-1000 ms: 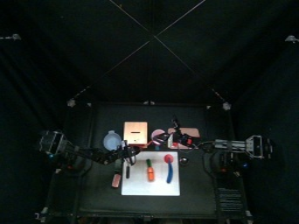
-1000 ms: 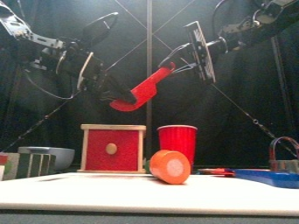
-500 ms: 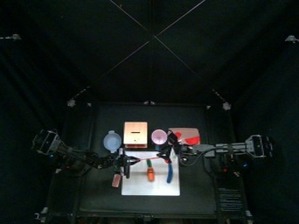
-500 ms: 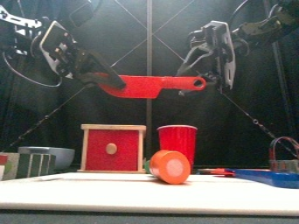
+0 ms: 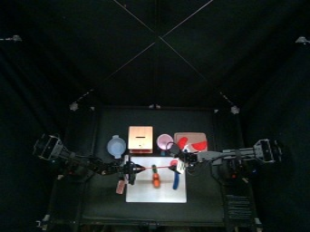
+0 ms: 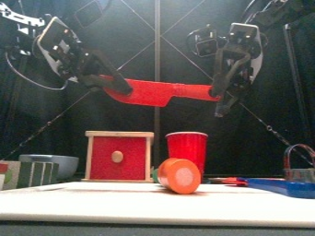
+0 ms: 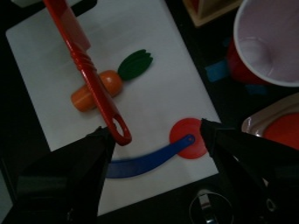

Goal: Grasp knife with both hands

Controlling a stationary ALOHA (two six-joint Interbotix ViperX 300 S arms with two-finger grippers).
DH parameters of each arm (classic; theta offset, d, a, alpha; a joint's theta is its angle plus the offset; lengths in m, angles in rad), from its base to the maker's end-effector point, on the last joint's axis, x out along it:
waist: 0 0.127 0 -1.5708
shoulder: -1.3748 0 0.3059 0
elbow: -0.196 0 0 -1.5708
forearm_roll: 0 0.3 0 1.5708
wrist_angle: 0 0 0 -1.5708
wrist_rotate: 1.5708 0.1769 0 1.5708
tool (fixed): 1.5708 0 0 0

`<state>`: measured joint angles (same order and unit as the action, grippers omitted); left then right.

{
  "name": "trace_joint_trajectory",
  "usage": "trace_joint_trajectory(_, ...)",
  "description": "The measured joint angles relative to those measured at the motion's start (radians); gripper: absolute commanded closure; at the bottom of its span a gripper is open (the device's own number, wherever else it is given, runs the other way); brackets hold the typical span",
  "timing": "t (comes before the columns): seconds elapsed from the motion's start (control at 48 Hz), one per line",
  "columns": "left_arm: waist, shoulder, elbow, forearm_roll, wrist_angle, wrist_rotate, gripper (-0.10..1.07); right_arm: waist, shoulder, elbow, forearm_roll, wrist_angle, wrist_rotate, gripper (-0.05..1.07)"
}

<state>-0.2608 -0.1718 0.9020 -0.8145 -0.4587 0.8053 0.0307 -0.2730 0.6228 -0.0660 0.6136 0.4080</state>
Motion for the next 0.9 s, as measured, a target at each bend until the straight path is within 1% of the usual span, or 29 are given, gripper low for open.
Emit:
trace_joint_trajectory(0.021,0.003,0.000,-0.002,0.000,0.002,0.000,0.56,0.000,0.005,-0.006,0.017,0.005,-0.020,-0.01)
trace_joint_trajectory(0.083,0.008,0.000,-0.002,0.000,0.003,-0.002,0.56,-0.005,0.031,-0.032,0.094,0.031,-0.133,-0.01)
trace_joint_trajectory(0.188,0.023,0.000,-0.002,0.000,0.003,-0.003,0.56,-0.025,0.055,-0.057,0.196,0.034,-0.290,-0.01)
trace_joint_trajectory(0.312,0.032,0.000,-0.002,-0.002,0.003,-0.008,0.56,-0.063,0.057,-0.067,0.250,0.009,-0.390,0.00)
trace_joint_trajectory(0.375,0.034,0.002,-0.002,-0.002,0.003,-0.014,0.56,-0.086,0.057,-0.067,0.255,0.006,-0.413,0.06)
trace_joint_trajectory(0.438,0.034,0.002,-0.002,-0.002,0.003,-0.014,0.56,-0.103,0.057,-0.067,0.258,0.000,-0.425,0.15)
trace_joint_trajectory(0.521,0.035,0.002,-0.002,-0.002,0.003,-0.014,0.56,-0.106,0.066,-0.067,0.259,-0.008,-0.426,0.33)
trace_joint_trajectory(0.583,0.035,0.002,-0.002,-0.002,0.003,-0.014,0.56,-0.106,0.074,-0.064,0.261,-0.017,-0.425,0.41)
trace_joint_trajectory(0.75,0.040,0.002,-0.002,-0.005,0.002,-0.015,0.56,-0.098,0.084,-0.057,0.267,-0.031,-0.413,0.47)
trace_joint_trajectory(0.896,0.041,0.012,-0.003,-0.008,0.000,-0.018,0.56,-0.097,0.084,-0.046,0.268,-0.032,-0.411,0.61)
